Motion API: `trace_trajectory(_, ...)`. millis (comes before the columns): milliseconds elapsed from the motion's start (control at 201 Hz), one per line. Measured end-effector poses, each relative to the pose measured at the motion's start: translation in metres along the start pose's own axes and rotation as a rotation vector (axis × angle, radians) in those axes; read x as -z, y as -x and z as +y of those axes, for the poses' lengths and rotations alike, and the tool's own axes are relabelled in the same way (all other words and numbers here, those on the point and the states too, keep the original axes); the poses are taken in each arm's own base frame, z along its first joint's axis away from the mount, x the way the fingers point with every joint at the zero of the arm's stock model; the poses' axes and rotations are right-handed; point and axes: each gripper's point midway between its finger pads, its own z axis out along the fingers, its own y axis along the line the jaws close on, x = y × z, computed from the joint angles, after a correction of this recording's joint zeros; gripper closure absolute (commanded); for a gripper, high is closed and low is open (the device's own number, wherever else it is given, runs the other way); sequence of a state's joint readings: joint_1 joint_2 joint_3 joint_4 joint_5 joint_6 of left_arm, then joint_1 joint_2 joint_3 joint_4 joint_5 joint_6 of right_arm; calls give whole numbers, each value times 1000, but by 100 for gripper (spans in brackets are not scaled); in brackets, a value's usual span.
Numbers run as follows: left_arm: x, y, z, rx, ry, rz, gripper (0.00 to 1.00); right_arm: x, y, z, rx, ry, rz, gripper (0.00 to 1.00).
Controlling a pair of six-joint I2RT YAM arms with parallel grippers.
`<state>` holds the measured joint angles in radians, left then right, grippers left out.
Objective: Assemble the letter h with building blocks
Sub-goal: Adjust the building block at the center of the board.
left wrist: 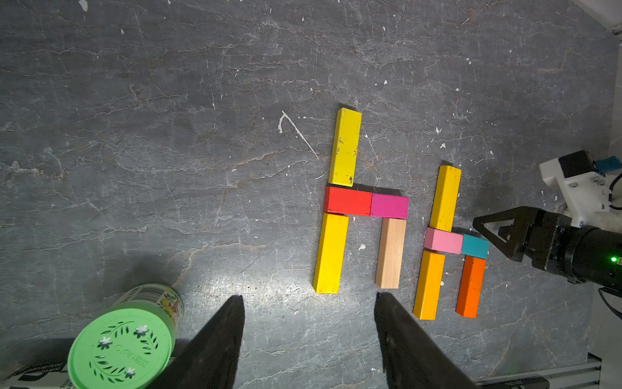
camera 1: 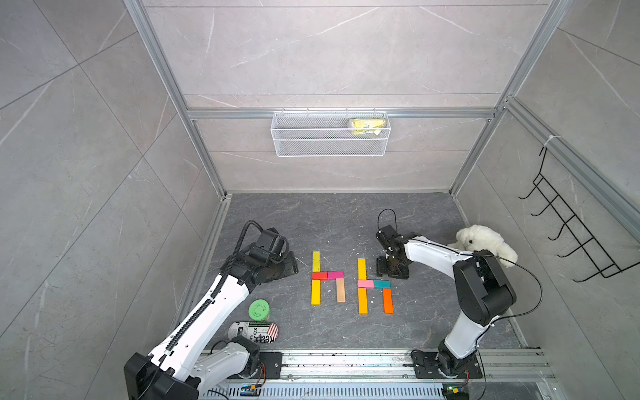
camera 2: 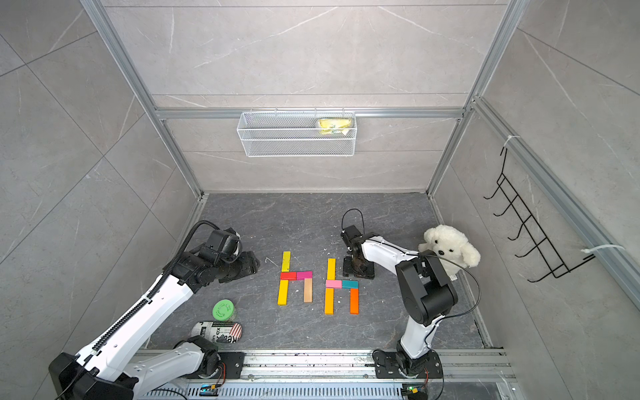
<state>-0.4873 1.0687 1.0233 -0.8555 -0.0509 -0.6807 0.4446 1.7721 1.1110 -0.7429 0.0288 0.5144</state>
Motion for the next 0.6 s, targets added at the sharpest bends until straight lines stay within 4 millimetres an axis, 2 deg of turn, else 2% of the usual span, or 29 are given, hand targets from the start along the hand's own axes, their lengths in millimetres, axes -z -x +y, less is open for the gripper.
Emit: trace_trajectory(597,0,0,0,0,0,0,34,-6,-7,7,38,8,27,30)
